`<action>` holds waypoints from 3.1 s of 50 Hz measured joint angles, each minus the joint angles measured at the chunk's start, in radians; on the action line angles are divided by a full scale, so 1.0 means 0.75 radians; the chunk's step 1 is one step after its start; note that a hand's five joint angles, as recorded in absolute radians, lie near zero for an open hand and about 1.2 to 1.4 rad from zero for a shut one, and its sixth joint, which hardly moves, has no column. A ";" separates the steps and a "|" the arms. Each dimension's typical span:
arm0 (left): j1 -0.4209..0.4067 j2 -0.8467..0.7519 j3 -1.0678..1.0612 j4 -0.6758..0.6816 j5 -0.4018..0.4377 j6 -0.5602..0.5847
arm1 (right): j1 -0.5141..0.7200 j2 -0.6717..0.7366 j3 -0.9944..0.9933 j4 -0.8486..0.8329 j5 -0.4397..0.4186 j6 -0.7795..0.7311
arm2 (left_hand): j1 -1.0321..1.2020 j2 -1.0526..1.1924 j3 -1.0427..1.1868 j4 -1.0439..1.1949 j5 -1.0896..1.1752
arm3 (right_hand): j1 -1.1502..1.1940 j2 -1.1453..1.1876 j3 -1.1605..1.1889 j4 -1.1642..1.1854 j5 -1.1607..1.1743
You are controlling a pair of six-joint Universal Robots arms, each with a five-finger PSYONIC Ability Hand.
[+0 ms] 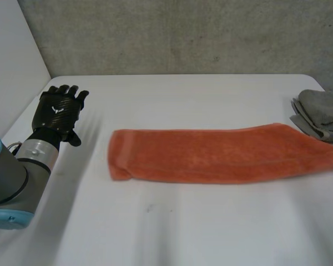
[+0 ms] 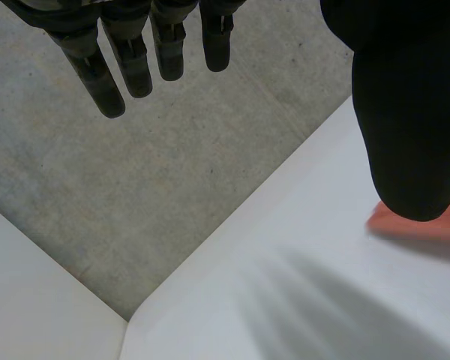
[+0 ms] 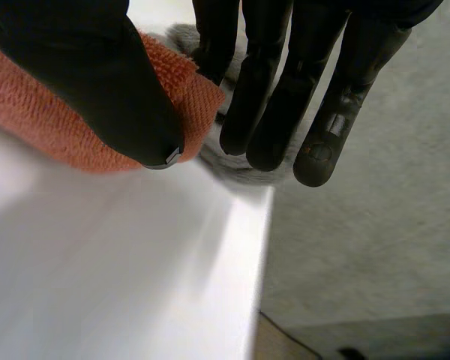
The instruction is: Fold the laundry.
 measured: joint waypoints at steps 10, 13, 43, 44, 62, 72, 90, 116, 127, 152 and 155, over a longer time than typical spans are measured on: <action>-0.003 0.007 0.000 -0.020 0.000 -0.001 | 0.281 -0.141 -0.161 0.051 -0.004 0.057 | 0.000 0.000 0.000 0.000 0.000 | 0.010 0.000 0.000 0.001 0.018; -0.002 0.009 0.000 -0.024 0.000 -0.001 | 0.567 -0.126 -0.299 0.051 0.004 0.114 | 0.000 0.000 0.000 0.000 0.000 | 0.010 0.000 0.000 0.001 0.018; -0.067 0.007 0.060 -0.031 0.006 -0.008 | 1.480 0.495 -0.991 0.282 0.119 0.264 | 0.000 0.000 0.000 0.000 0.000 | -1.010 -1.280 -1.292 -1.274 -1.213; -0.084 0.005 0.073 -0.033 0.007 -0.009 | 1.464 0.472 -0.970 0.290 0.135 0.284 | 0.000 0.000 0.000 0.000 0.000 | -1.010 -1.280 -1.292 -1.274 -1.213; -0.475 -0.335 0.423 -0.247 -0.009 -0.002 | 0.989 0.131 -0.117 0.150 0.184 0.510 | 0.004 0.003 0.000 0.002 0.000 | -0.862 -1.082 -1.085 -1.099 -1.056; -0.470 -0.357 0.494 -0.318 -0.134 -0.010 | 0.907 0.217 -0.040 0.009 0.176 0.498 | 0.004 0.000 0.000 0.001 0.000 | -0.183 -0.071 -0.023 -0.025 -0.060; -0.360 -0.125 0.324 -0.316 -0.172 -0.016 | 0.985 0.059 -0.313 0.089 0.164 0.453 | 0.000 0.000 0.000 0.000 0.000 | -0.048 -0.020 -0.001 0.000 -0.012; -0.231 -0.083 0.360 -0.321 -0.206 -0.142 | 1.496 0.559 -1.098 0.442 0.091 0.591 | 0.000 0.000 0.000 0.000 0.000 | -1.010 -1.279 -1.291 -1.274 -1.213; -0.394 -0.298 0.630 -0.582 -0.061 -0.398 | 1.341 0.443 -1.026 0.464 0.182 0.962 | 0.004 0.000 0.000 0.001 0.000 | -1.010 -1.279 -1.291 -1.274 -1.213; -0.409 -0.498 0.679 -0.835 -0.294 -0.137 | 1.328 0.797 -1.285 0.739 0.177 0.821 | 0.001 0.000 0.000 0.000 0.000 | -1.024 -1.279 -1.300 -1.274 -1.213; -0.412 -0.477 0.679 -0.833 -0.287 -0.118 | 1.326 0.770 -1.265 0.738 0.181 0.793 | 0.000 0.000 0.000 0.000 0.000 | -1.024 -1.279 -1.300 -1.274 -1.213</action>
